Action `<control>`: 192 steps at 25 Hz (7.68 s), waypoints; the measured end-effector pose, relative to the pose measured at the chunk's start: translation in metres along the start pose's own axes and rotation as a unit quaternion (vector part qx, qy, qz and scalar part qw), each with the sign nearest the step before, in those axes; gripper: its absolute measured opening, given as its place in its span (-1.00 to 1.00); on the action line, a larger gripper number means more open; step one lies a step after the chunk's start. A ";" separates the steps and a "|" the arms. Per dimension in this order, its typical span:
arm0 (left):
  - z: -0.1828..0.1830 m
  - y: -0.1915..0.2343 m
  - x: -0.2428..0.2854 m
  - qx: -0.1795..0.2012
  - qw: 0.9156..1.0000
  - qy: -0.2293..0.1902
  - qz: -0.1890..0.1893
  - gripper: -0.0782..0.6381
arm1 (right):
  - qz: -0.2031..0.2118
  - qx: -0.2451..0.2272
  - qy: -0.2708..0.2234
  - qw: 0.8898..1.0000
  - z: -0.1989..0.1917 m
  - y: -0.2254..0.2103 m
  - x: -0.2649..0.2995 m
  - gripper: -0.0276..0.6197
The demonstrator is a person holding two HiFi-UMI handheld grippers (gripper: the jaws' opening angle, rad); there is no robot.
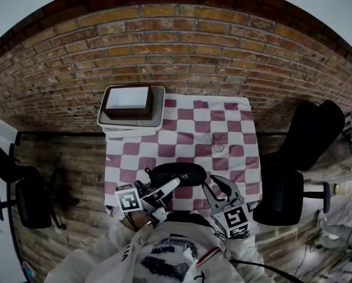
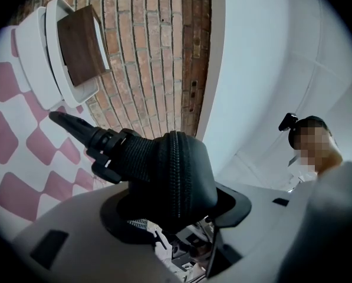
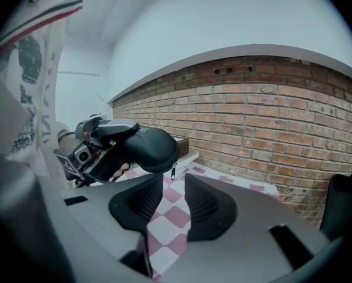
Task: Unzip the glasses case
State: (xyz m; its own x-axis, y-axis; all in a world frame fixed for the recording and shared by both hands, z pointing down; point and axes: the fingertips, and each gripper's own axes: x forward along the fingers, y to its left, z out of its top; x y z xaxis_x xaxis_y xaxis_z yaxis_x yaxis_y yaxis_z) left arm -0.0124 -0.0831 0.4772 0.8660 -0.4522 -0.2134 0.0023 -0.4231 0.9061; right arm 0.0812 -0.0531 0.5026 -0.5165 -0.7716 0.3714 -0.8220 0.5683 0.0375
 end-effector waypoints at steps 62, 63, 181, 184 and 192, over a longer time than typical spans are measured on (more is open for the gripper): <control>-0.011 0.007 0.010 0.042 0.998 0.018 0.050 -0.07 | -0.048 -0.009 0.006 0.999 -0.007 -0.019 0.009 -0.87; -0.010 0.006 0.010 0.043 0.998 0.016 0.049 -0.07 | -0.049 -0.009 0.006 0.999 -0.007 -0.019 0.010 -0.87; -0.049 0.028 0.016 0.292 0.925 0.204 0.130 -0.11 | -0.099 -0.271 0.108 0.951 -0.040 -0.032 0.036 -0.87; -0.052 0.029 0.017 0.301 0.920 0.213 0.133 -0.11 | -0.098 -0.286 0.110 0.947 -0.042 -0.032 0.035 -0.87; -0.055 0.032 0.021 0.332 0.902 0.235 0.142 -0.11 | -0.091 -0.294 0.112 0.945 -0.040 -0.035 0.037 -0.87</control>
State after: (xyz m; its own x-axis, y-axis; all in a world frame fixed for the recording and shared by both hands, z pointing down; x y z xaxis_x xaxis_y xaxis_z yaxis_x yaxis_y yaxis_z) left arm 0.0334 -0.0626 0.5220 0.9009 -0.3005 0.3131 -0.4190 -0.7900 0.4476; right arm 0.1002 -0.0896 0.5524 -0.2610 -0.8296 0.4937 -0.5824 0.5431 0.6048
